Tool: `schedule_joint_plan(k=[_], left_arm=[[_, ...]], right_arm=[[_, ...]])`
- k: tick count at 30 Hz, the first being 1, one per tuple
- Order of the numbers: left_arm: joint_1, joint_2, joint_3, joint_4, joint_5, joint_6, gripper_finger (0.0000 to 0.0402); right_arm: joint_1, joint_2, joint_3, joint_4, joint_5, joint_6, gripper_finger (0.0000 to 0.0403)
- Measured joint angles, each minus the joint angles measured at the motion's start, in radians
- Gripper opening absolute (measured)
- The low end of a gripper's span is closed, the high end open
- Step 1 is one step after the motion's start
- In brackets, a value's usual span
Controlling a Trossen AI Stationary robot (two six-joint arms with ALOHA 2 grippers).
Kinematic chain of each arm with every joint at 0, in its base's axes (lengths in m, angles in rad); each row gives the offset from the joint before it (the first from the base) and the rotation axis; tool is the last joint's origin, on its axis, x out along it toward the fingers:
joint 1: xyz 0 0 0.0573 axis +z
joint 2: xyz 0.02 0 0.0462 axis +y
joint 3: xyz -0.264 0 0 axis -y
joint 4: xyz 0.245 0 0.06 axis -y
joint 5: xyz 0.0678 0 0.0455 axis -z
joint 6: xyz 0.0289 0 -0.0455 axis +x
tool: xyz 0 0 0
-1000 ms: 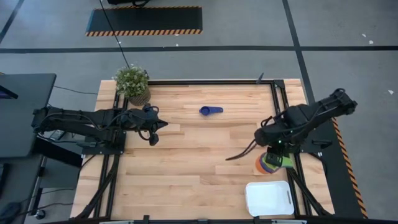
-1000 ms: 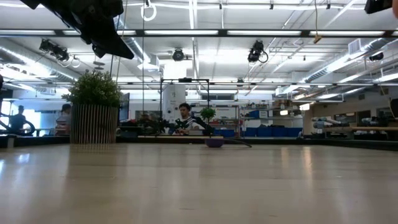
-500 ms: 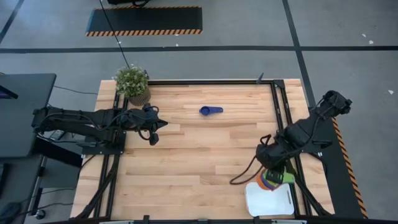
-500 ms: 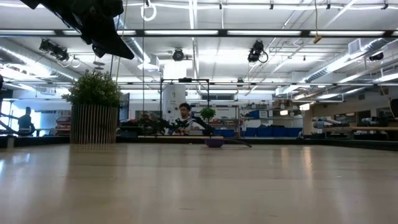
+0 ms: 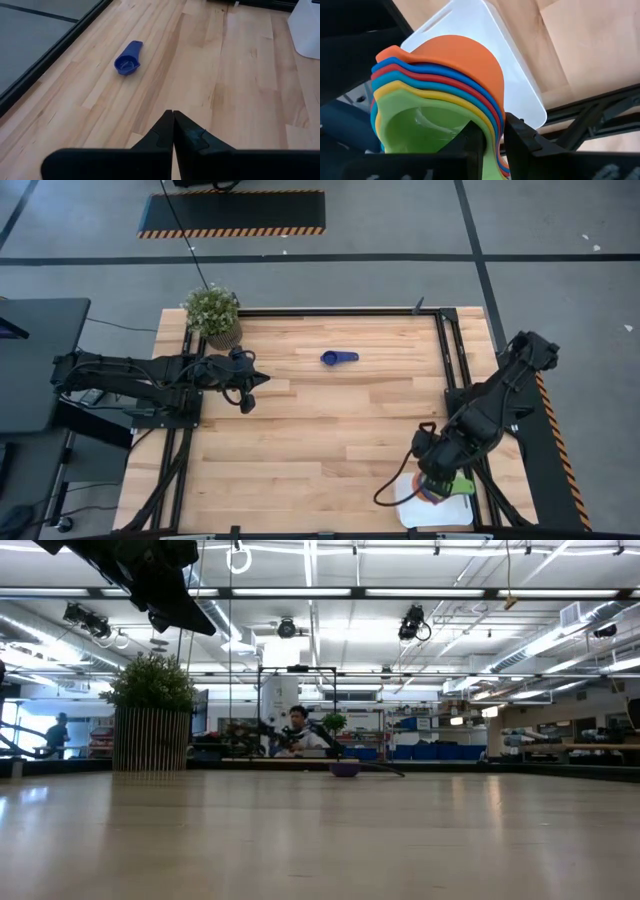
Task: Nest measuring cups in basket
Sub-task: Put the stacked measuring cups into the white bin
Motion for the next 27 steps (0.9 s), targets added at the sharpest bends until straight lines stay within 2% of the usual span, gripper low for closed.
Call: schedule_joint_plan(k=[20, 27], left_arm=[[0.0, 0.0, 0.0, 0.0, 0.0, -0.003, 0.0013], [0.0, 0.0, 0.0, 0.0, 0.0, -0.003, 0.0013]], right_arm=[[0.024, 0.163, 0.0, 0.07, -0.021, -0.014, 0.0058], [0.023, 0.15, -0.067, 0.067, -0.024, -0.028, 0.0058]])
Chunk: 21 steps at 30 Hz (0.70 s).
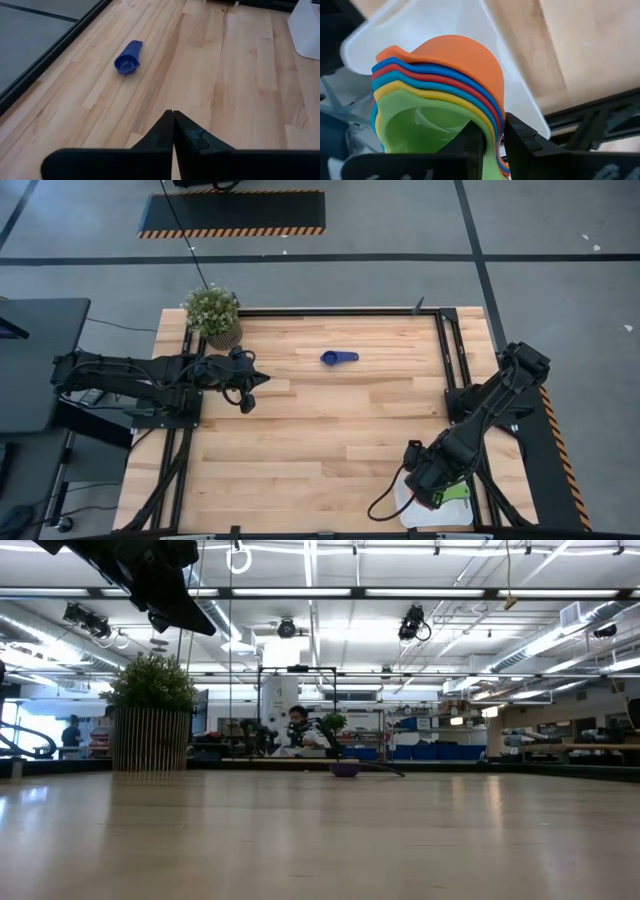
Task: Nest measuring cups in basket
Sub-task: Put the stacked measuring cups into the white bin
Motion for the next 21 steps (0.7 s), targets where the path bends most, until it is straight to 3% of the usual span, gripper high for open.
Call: schedule_joint_plan(k=[14, 21], left_arm=[[0.0, 0.0, 0.0, -0.001, 0.001, -0.006, 0.0013], [0.0, 0.0, 0.0, -0.001, 0.001, -0.007, 0.0013]], right_arm=[[-0.005, -0.003, -0.172, 0.247, -0.04, -0.026, 0.0058], [-0.005, -0.003, -0.288, 0.453, -0.043, -0.021, 0.0058]])
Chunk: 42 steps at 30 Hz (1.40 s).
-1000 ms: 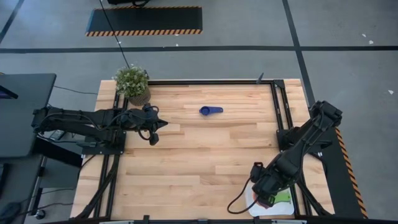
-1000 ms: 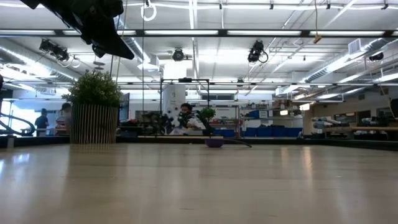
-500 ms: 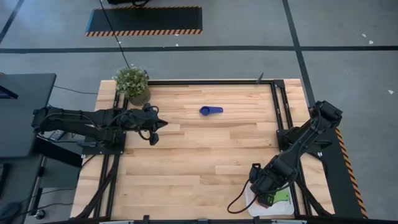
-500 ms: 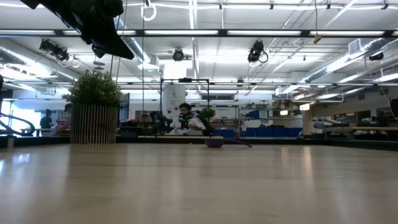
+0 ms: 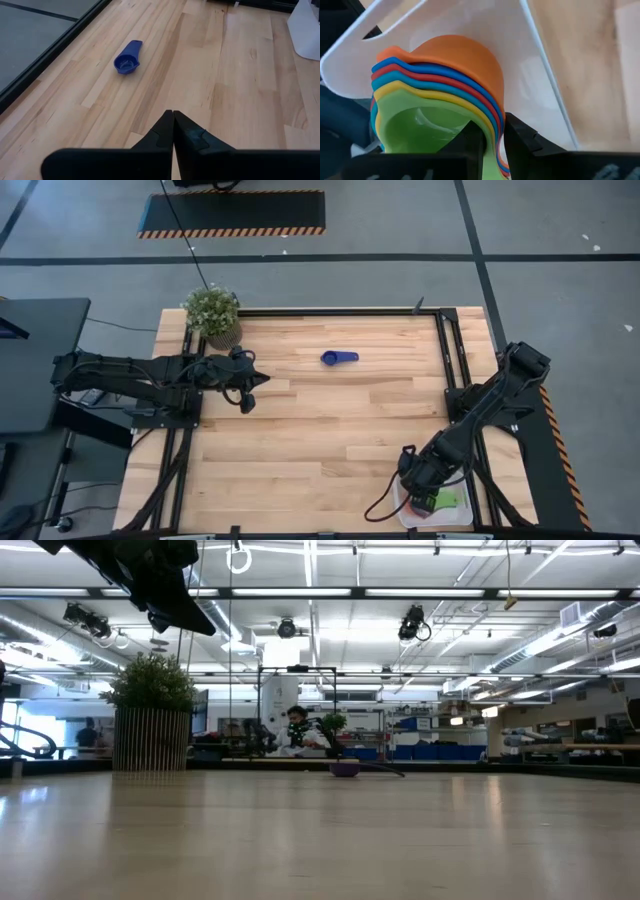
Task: Nest measuring cups in basket
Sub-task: Put the stacked measuring cups into the white bin, then stack the dark blue measuring cup on top of the green measuring cup and put them into the white bin
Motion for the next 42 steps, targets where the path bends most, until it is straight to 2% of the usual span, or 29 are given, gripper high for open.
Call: schedule_joint_plan(k=[7, 14, 19, 24, 29, 38, 42], left_arm=[[0.0, 0.0, 0.0, 0.0, 0.0, 0.0, 0.0013], [0.0, 0.0, 0.0, 0.0, 0.0, 0.002, 0.0013], [0.0, 0.0, 0.0, 0.0, -0.001, 0.003, 0.0013], [0.0, 0.0, 0.0, 0.0, -0.001, 0.003, 0.0013], [0.0, 0.0, 0.0, 0.0, -0.001, 0.003, 0.0013], [0.0, 0.0, 0.0, 0.001, -0.001, 0.004, 0.0013], [0.0, 0.0, 0.0, 0.03, -0.001, -0.031, 0.0013]], right_arm=[[-0.001, 0.0, -0.051, 0.022, -0.078, -0.031, 0.0061], [-0.001, 0.0, -0.064, 0.024, -0.116, -0.065, 0.0124], [-0.006, 0.0, -0.064, 0.025, -0.119, -0.082, 0.0128], [-0.042, 0.0, -0.048, 0.023, -0.225, -0.113, 0.0129], [-0.055, -0.03, 0.017, 0.006, -0.237, -0.128, 0.013], [-0.072, -0.114, 0.21, -0.28, -0.216, -0.05, 0.0131], [-0.118, -0.121, 0.312, -0.427, -0.12, -0.064, 0.0131]])
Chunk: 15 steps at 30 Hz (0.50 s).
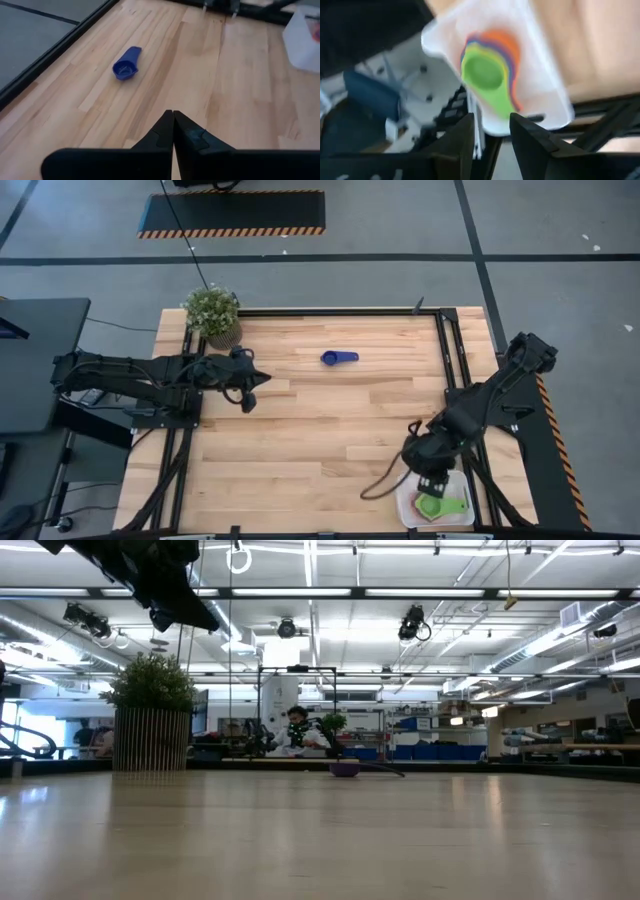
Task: Nest measuring cups in basket
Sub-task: Stack the dark blue measuring cup on top of the green measuring cup and put them into the white bin
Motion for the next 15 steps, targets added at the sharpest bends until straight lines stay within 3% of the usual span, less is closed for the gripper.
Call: schedule_joint_plan(k=[7, 15], left_arm=[[0.0, 0.0, 0.0, 0.029, 0.034, -0.049, 0.0013], [0.0, 0.0, 0.0, 0.034, 0.064, -0.184, 0.0013]], right_arm=[[-0.136, 0.0, 0.131, -0.066, 0.289, -0.119, 0.0131], [-0.325, 0.006, 0.142, 0.021, 0.481, -0.337, 0.0131]])
